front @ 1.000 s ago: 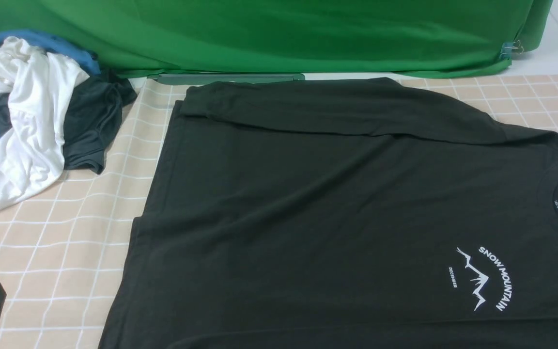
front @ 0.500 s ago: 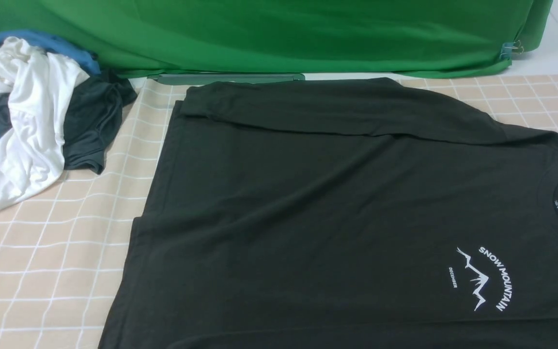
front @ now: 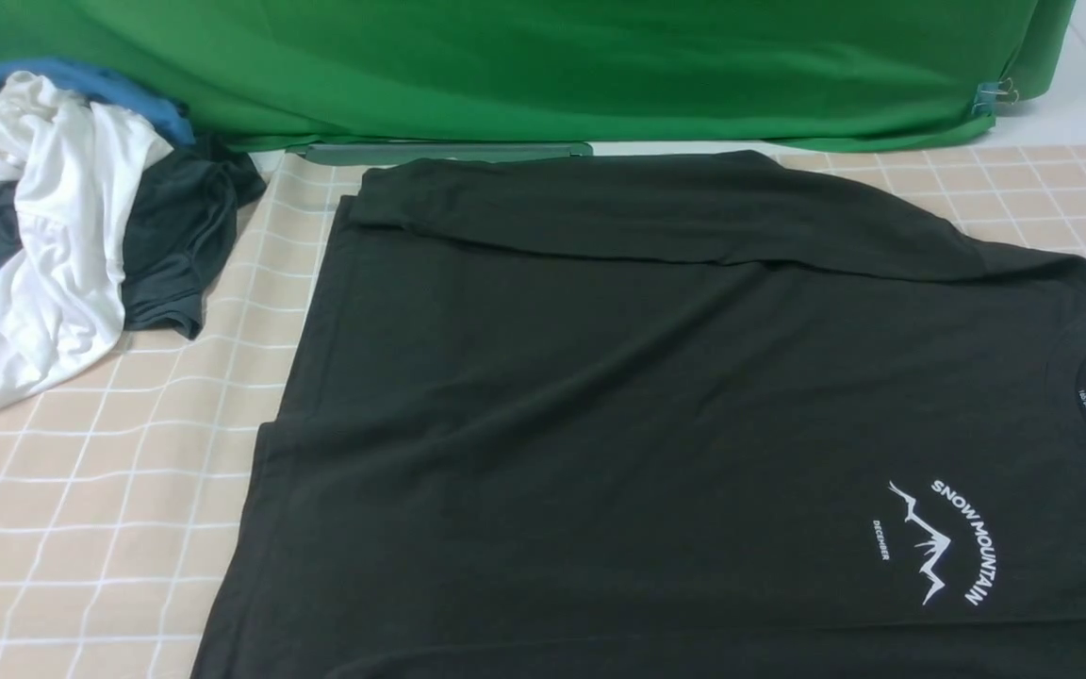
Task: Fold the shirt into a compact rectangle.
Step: 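Grasp the left edge of the dark T-shirt lying flat on the table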
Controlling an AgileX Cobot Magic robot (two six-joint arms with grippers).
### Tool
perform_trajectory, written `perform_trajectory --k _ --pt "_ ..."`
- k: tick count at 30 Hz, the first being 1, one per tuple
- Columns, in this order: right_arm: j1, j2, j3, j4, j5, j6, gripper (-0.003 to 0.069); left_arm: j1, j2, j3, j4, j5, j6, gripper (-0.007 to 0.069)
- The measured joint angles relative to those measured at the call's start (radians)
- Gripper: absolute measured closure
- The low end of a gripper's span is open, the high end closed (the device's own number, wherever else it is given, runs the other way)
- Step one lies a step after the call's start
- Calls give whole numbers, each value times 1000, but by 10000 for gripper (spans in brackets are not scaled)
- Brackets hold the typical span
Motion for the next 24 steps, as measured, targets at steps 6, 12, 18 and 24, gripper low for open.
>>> perform_trajectory --k 6,12,18,24 --pt "0 0 0 6 -88 12 422 0 404 -301 -76 655 370 602" --pt "0 23 -100 10 17 43 500 -1 759 -333 -289 897 723 608" --pt "0 280 -425 10 455 -117 620 -123 921 -333 -269 901 770 609" --pt "0 601 -639 10 793 -256 620 -386 1021 -333 -83 918 559 609"
